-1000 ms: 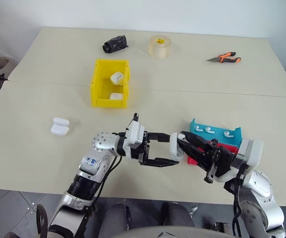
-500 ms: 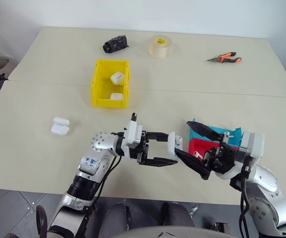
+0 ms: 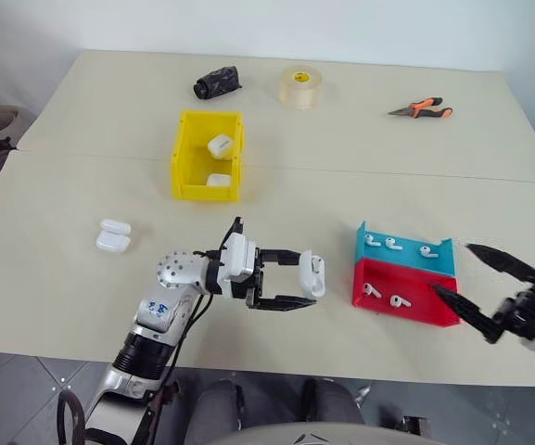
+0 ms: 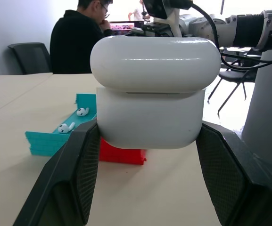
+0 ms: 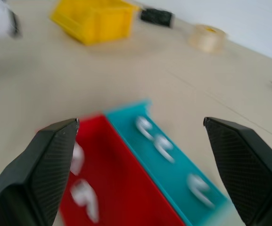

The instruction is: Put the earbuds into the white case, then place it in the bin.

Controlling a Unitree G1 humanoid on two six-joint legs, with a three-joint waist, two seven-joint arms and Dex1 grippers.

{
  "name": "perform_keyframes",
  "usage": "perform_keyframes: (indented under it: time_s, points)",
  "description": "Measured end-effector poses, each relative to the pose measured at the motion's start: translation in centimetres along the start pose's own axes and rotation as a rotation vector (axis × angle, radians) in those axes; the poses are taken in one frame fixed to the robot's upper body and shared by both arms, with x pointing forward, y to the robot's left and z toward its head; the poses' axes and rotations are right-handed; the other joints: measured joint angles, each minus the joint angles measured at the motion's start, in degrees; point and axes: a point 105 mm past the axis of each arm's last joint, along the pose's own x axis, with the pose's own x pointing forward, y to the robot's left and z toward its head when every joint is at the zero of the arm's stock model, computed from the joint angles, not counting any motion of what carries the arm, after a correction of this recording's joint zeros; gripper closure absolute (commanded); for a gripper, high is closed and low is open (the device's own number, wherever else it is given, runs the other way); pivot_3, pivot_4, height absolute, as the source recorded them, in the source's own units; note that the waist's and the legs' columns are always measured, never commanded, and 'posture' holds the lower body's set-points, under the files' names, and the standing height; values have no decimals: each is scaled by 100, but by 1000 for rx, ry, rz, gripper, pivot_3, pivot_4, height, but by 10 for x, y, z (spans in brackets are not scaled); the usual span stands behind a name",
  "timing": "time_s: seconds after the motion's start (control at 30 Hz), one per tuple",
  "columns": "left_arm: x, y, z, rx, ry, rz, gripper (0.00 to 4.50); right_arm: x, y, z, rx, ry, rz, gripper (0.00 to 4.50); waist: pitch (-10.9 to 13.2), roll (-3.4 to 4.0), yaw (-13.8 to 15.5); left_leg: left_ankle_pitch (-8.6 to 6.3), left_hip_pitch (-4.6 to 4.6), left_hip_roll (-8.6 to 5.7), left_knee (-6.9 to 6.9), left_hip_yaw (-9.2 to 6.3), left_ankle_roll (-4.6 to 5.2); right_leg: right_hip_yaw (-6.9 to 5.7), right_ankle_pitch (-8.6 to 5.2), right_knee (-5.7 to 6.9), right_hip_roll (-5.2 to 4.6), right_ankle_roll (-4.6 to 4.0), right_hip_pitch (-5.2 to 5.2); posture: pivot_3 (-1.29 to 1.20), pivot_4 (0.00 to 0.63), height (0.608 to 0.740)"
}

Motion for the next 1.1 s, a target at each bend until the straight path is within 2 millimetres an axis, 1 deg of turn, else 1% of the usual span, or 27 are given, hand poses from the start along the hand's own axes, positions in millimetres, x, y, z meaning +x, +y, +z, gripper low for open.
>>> perform_keyframes:
  time_s: [0.03, 0.1, 0.17, 0.23, 0.3, 0.37, 0.4, 0.43, 0.47, 0.5, 0.57, 0.6, 0.63, 0.77, 0.87, 1.0, 1.1]
  points:
    - [0, 1, -1, -1, -2, 9, 1794, -9, -7, -7, -3, 31, -36, 65, 0, 0, -6, 0, 0, 0, -1, 1, 0, 0, 0, 0, 0, 0, 0, 0, 150, 740]
    - [1, 2, -1, 8, -5, 18, 1794, -18, -11, -16, -17, 67, -56, 65, 0, 1, -19, 0, 5, 2, -3, 4, 0, 2, 0, 0, 0, 0, 0, 0, 150, 740]
    - [3, 2, 0, 18, -14, 20, 1794, -21, -11, -20, -28, 85, -47, 65, -1, 2, -39, 0, 11, 4, -5, 12, 0, 7, 0, 0, 0, 0, 0, 0, 150, 740]
    - [4, 3, 0, 22, -17, 22, 1794, -17, -11, -19, -43, 82, -20, 65, -2, 6, -52, 0, 19, 5, -8, 18, 0, 12, 0, 1, 0, 0, 0, 0, 150, 740]
    - [5, 3, -1, 19, -13, 24, 1794, -2, -14, -8, -56, 74, 34, 65, -5, 14, -67, 0, 24, 5, -8, 25, 0, 20, 0, 2, 0, 0, 0, 0, 150, 740]
    - [6, 3, -2, 16, -17, 23, 1794, 16, -16, 7, -79, 68, 96, 65, -6, 20, -47, 0, 25, 6, -7, 22, 0, 18, 0, 7, 0, 0, 0, 0, 150, 740]
    - [7, 3, -2, 15, -18, 22, 1794, 24, -17, 13, -96, 86, 126, 65, -6, 21, -38, 0, 25, 6, -6, 22, 0, 19, 0, 7, 0, 0, 0, 0, 150, 740]
    - [7, 3, -2, 15, -17, 20, 1794, 36, -20, 19, -130, 140, 166, 65, -6, 22, -33, 0, 22, 5, -2, 25, 0, 22, 0, 7, 0, 0, 0, 0, 150, 740]
    - [8, 3, -2, 17, -17, 18, 1794, 44, -23, 25, -160, 166, 181, 65, -6, 22, -31, 0, 20, 5, -2, 23, 0, 20, 0, 4, 0, 0, 0, 0, 150, 740]
    - [9, 3, -2, 19, -16, 17, 1794, 55, -29, 33, -196, 206, 193, 65, -6, 22, -28, 0, 18, 5, 0, 21, 0, 18, 0, 5, -1, 0, 0, 0, 150, 740]
    - [10, 2, -2, 22, -18, 13, 1794, 68, -34, 41, -222, 261, 201, 65, -6, 22, 11, 0, 8, 5, 2, 3, 0, 3, 0, 6, -1, 0, 0, 0, 150, 740]
    - [11, 2, -2, 22, -16, 11, 1794, 72, -35, 42, -222, 282, 211, 65, -6, 21, 20, 0, 3, 5, 3, 1, 0, -1, 0, 5, -1, 0, -1, 0, 150, 740]
    - [10, 2, -3, 23, -14, 11, 1794, 81, -35, 42, -215, 322, 237, 65, -6, 21, 3, 0, -1, 4, 4, 3, 0, -1, 0, 2, -1, 0, -3, 0, 150, 740]
    - [12, 0, -3, 22, -15, 7, 1794, 105, -37, 32, -187, 509, 309, 65, -6, 21, -32, 0, -4, 5, 6, 1, 0, -7, 0, 4, -1, 0, -6, 0, 150, 740]
    - [14, -1, -4, 21, -18, 0, 1794, 118, -39, 27, -193, 625, 346, 65, -5, 26, -42, 0, -7, 5, 3, 4, 0, -6, 0, 2, -1, 0, -11, 0, 150, 740]
    - [16, -1, -4, 26, -23, 9, 1794, 125, -46, 25, -231, 731, 372, 65, -5, 26, -29, 0, -12, 5, 5, 2, 0, -8, 0, 2, -1, 0, -12, 0, 150, 740]
    - [16, 1, -3, 36, -25, 20, 1794, 124, -45, 18, -266, 811, 432, 65, -5, 26, -34, 0, -13, 5, 4, 2, 0, -10, 0, 1, -2, 0, -12, 0, 150, 740]
